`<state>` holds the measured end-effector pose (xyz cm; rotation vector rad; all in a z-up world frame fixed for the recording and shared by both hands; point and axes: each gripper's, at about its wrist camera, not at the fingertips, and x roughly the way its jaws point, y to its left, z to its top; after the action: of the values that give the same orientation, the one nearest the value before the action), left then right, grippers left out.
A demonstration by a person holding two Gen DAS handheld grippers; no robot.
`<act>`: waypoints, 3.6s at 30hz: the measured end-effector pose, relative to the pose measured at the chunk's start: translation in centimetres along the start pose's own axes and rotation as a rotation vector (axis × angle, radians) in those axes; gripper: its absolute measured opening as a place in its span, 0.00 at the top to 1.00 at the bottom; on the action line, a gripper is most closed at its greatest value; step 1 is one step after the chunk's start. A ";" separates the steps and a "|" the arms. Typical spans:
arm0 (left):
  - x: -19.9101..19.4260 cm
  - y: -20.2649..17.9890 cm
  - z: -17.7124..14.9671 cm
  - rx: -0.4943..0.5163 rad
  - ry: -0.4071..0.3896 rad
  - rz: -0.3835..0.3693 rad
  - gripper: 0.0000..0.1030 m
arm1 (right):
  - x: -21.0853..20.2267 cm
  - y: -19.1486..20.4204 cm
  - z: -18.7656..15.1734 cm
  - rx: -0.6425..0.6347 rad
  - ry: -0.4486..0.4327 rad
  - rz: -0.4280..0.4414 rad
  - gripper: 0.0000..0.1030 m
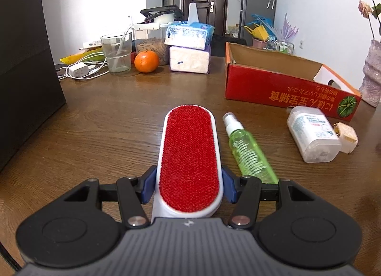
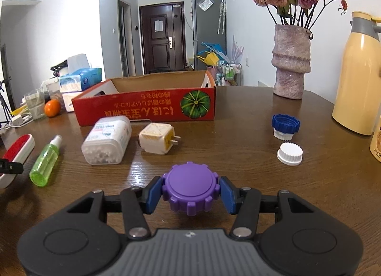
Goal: Organize rigid objects
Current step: 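Carry the lint brush and purple cap toward the cardboard box, then open both grippers to drop the lint brush and purple cap into the box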
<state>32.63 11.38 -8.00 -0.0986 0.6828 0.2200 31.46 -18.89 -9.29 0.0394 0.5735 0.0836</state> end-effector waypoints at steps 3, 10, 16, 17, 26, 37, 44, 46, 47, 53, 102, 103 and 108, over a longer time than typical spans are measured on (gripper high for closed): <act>-0.5 -0.2 0.3 -0.003 -0.006 -0.006 0.45 | -0.3 0.1 0.3 0.003 -0.009 0.010 0.50; -2.0 -1.6 1.5 0.019 -0.038 -0.022 0.45 | -0.7 0.5 1.2 0.001 -0.033 0.030 0.50; -2.7 -3.4 2.8 0.044 -0.054 -0.037 0.45 | -0.8 0.9 2.5 0.000 -0.057 0.047 0.50; -2.7 -3.7 3.1 0.048 -0.056 -0.040 0.45 | -0.8 0.9 2.7 -0.001 -0.061 0.050 0.50; -2.3 -6.4 5.1 0.066 -0.062 -0.067 0.45 | -0.4 1.6 4.9 -0.013 -0.092 0.069 0.50; -0.9 -9.5 7.4 0.062 -0.073 -0.112 0.45 | 1.2 2.0 7.5 -0.016 -0.124 0.079 0.50; 0.3 -11.0 9.4 0.038 -0.086 -0.117 0.45 | 3.0 2.2 9.4 -0.013 -0.156 0.082 0.50; 0.7 -11.4 10.0 0.031 -0.094 -0.115 0.45 | 3.7 2.1 10.0 -0.001 -0.162 0.086 0.50; 0.9 -11.5 10.3 0.029 -0.095 -0.116 0.45 | 4.1 2.1 10.4 0.005 -0.163 0.088 0.50; 2.3 -12.1 11.7 0.022 -0.087 -0.126 0.45 | 6.0 2.4 12.1 -0.003 -0.181 0.093 0.50; 14.9 -16.6 20.2 0.065 -0.065 -0.086 0.45 | 19.9 4.8 19.3 -0.125 -0.127 0.070 0.50; 15.3 -16.6 20.2 0.065 -0.059 -0.082 0.45 | 20.2 4.8 19.4 -0.127 -0.121 0.069 0.50; 17.2 -16.4 20.5 0.061 -0.023 -0.071 0.45 | 21.5 4.9 19.5 -0.125 -0.090 0.059 0.50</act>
<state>62.00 1.63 -2.81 -0.0620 0.6609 0.1320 59.73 -12.34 -4.22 -0.0609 0.4767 0.1741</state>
